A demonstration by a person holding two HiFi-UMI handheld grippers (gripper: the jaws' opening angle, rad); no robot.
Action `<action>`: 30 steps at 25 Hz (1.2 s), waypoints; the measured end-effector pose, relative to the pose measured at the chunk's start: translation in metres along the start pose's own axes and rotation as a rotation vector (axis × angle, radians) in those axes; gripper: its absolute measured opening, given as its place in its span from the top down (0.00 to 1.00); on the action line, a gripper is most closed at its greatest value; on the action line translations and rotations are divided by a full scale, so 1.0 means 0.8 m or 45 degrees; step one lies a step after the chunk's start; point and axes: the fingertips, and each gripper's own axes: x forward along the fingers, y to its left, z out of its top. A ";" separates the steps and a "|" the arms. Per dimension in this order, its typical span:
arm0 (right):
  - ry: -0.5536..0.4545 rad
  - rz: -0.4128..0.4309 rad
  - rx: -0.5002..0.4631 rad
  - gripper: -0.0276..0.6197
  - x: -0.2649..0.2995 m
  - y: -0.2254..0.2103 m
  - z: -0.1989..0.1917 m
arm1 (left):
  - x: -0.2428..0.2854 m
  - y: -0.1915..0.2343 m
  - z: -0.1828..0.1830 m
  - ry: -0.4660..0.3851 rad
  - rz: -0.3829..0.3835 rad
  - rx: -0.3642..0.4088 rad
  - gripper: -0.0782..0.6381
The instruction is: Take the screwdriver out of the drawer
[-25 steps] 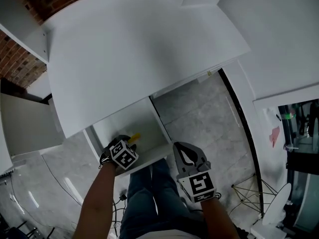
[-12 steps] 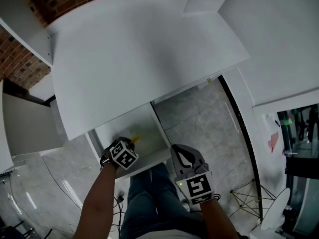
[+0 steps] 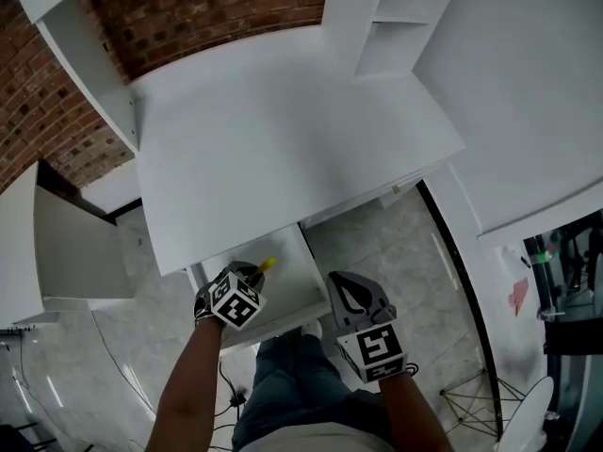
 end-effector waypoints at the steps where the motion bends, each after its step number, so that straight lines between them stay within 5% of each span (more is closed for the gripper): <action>1: -0.016 -0.001 -0.005 0.94 -0.001 0.000 0.008 | -0.010 0.005 0.007 -0.029 0.012 -0.015 0.79; 7: -0.094 -0.012 -0.026 0.94 -0.007 -0.004 0.042 | -0.068 0.040 0.048 -0.188 0.078 -0.108 0.79; 14: -0.153 -0.011 -0.021 0.94 -0.002 -0.002 0.069 | -0.107 0.092 0.079 -0.253 0.158 -0.115 0.79; 30: -0.018 -0.052 0.003 0.94 0.044 -0.025 0.045 | -0.040 0.230 0.081 0.004 0.242 -0.040 0.78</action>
